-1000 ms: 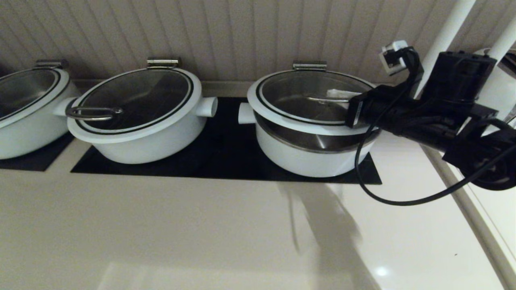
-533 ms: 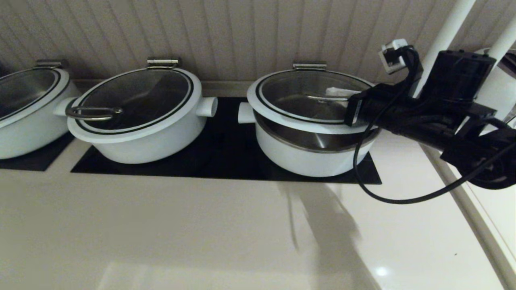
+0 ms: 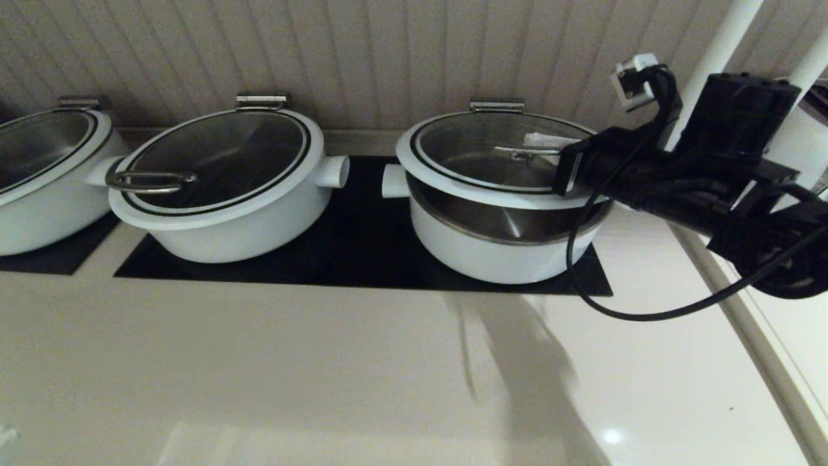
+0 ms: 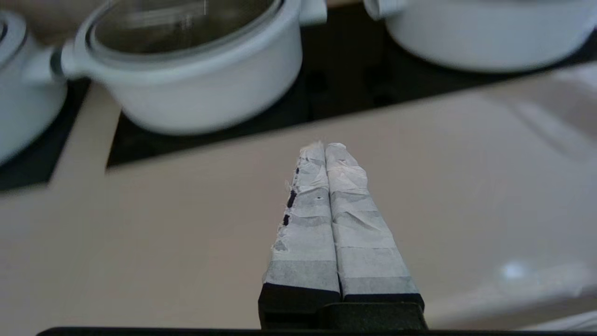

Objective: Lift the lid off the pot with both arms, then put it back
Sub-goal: Hold the pot lid with the left arm

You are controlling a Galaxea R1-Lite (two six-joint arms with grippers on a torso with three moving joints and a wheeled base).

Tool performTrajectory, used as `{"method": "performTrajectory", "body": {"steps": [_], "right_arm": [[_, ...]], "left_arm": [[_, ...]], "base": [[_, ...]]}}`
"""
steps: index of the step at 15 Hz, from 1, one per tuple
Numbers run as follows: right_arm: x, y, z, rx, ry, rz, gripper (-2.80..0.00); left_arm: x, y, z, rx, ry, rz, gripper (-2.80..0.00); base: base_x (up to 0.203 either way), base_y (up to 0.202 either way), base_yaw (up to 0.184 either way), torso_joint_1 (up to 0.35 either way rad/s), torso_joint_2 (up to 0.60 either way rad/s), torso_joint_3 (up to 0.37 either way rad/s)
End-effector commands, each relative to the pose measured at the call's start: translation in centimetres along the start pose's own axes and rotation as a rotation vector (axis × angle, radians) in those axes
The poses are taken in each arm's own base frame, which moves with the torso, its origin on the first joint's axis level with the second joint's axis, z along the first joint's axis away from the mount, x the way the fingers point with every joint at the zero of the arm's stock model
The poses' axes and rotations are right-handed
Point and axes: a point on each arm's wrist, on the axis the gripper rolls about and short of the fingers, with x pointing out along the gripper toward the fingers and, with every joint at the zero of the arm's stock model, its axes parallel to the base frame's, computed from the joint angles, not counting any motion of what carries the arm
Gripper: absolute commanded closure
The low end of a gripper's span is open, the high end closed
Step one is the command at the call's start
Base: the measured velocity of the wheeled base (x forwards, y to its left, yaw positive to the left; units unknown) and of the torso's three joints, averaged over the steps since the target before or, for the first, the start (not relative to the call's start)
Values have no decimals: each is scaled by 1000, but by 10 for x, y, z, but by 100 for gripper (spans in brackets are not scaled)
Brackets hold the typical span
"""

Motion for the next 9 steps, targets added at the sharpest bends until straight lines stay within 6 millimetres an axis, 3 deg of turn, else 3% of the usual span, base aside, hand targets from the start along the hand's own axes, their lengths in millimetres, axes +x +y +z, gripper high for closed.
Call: {"method": "performTrajectory", "body": {"steps": [1,5,9], "right_arm": [[0,0,2,-2,-8,2,0],[3,0,0,-2,-7,4,0],[13,-3,4,-11,-30,2,0]], "left_arm": [[37,11,13,-24,99,-19,0],[110,22,34,-31,107,-124,0],[167,-5,35,-44,111,-336,0]], "base": [[0,0,0,0,0,0],[0,0,0,0,0,0],[0,0,0,0,0,0]]}}
